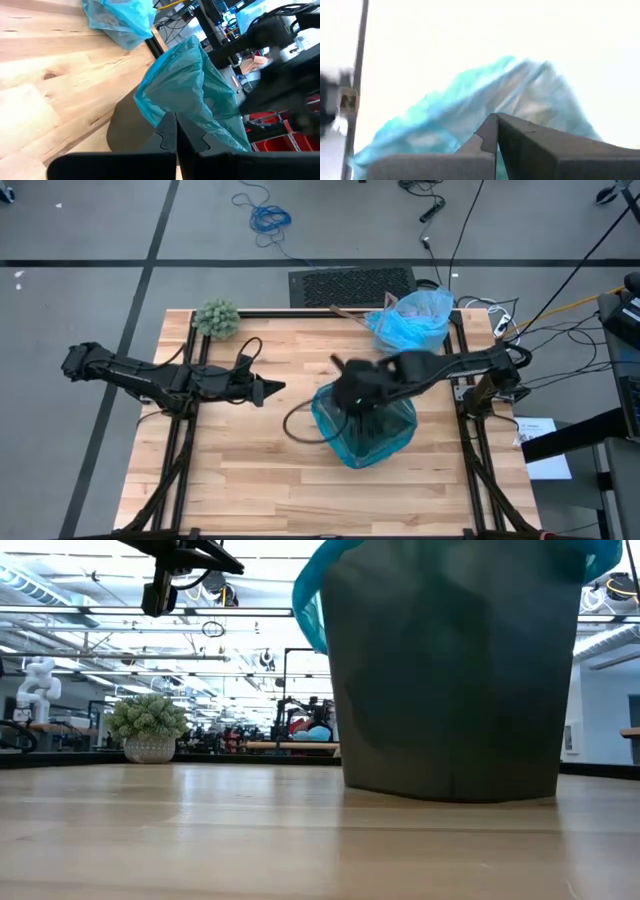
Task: Place trash/remove bag and relplace
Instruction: Insert the bottom blue trash bag into the trash bin
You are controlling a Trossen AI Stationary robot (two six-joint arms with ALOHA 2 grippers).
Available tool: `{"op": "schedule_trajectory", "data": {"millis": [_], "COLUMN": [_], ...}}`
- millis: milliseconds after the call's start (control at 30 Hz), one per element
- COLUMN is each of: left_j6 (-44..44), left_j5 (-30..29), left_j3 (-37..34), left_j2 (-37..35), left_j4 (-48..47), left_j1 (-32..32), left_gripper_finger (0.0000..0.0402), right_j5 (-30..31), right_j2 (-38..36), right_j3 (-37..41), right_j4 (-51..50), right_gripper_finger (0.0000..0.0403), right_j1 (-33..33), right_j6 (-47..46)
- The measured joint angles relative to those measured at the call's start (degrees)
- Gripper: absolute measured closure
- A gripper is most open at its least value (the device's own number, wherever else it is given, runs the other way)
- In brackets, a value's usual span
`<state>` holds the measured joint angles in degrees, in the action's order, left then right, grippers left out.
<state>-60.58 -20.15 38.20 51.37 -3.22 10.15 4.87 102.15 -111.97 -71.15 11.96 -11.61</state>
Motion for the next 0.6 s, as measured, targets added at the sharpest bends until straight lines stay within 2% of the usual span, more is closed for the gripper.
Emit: {"op": "schedule_trajectory", "data": {"millis": [133, 233, 300, 400, 467, 600], "left_j6": [0.02, 0.47, 1.57, 3.7, 5.59, 10.69], "left_j5": [-0.01, 0.03, 0.05, 0.1, 0.07, -0.07], "left_j3": [0.02, 0.02, 0.52, 2.4, 5.18, 11.79], "left_j2": [-0.01, -0.85, -1.63, -3.24, -3.97, -4.63], "left_j4": [-0.11, -0.61, -0.91, -4.78, -8.41, -16.74], "left_j1": [0.0, 0.0, 0.0, 0.0, 0.0, 0.04], "left_gripper_finger": [0.0402, 0.0402, 0.0402, 0.0402, 0.0402, 0.0402], "right_j5": [4.63, 8.51, 8.06, 1.29, -0.98, -9.88], "right_j2": [0.0, -0.03, -0.17, -2.24, -2.85, -5.07], "right_j3": [-9.61, -15.3, -16.5, -14.11, -13.94, -10.24], "right_j4": [-4.72, -13.76, -19.58, -18.88, -18.61, -18.64], "right_gripper_finger": [0.0403, 0.0403, 0.0403, 0.0403, 0.0403, 0.0403], "right_j1": [-0.8, -2.08, -3.2, -3.91, -3.4, 0.33], "right_j6": [-0.31, -1.94, -4.1, -4.07, -3.95, 2.65]}}
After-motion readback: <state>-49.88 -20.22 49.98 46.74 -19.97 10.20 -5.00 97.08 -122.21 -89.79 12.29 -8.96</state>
